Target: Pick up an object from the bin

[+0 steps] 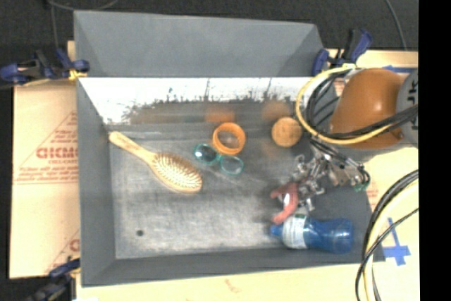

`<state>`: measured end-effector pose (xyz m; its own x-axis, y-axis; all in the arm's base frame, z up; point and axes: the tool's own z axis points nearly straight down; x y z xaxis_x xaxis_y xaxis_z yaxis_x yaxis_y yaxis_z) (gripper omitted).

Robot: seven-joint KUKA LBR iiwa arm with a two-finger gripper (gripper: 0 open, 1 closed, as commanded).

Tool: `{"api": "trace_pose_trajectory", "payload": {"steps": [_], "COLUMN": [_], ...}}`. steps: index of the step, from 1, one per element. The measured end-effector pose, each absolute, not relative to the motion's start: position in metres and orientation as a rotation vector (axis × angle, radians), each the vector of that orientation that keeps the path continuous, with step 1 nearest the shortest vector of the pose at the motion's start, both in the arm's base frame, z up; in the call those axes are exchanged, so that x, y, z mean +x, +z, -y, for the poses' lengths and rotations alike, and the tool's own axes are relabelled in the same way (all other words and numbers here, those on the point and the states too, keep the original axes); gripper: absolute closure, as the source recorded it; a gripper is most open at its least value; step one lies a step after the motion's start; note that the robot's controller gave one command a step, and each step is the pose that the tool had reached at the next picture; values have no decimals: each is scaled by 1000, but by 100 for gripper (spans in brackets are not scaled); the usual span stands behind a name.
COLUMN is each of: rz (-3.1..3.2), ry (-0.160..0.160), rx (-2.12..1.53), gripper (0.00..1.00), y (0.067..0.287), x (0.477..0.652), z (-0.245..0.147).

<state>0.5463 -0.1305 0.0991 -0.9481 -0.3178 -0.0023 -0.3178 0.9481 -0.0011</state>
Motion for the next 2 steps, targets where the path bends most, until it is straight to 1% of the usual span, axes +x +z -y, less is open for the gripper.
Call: {"api": "trace_pose_trajectory", "payload": {"steps": [1,2], "rz": [-3035,-3073], "ry": [-10,1], "rx": [-772,-627], "gripper": [100,100], "y": [110,212], "x": [558,554], "z": [119,115]}}
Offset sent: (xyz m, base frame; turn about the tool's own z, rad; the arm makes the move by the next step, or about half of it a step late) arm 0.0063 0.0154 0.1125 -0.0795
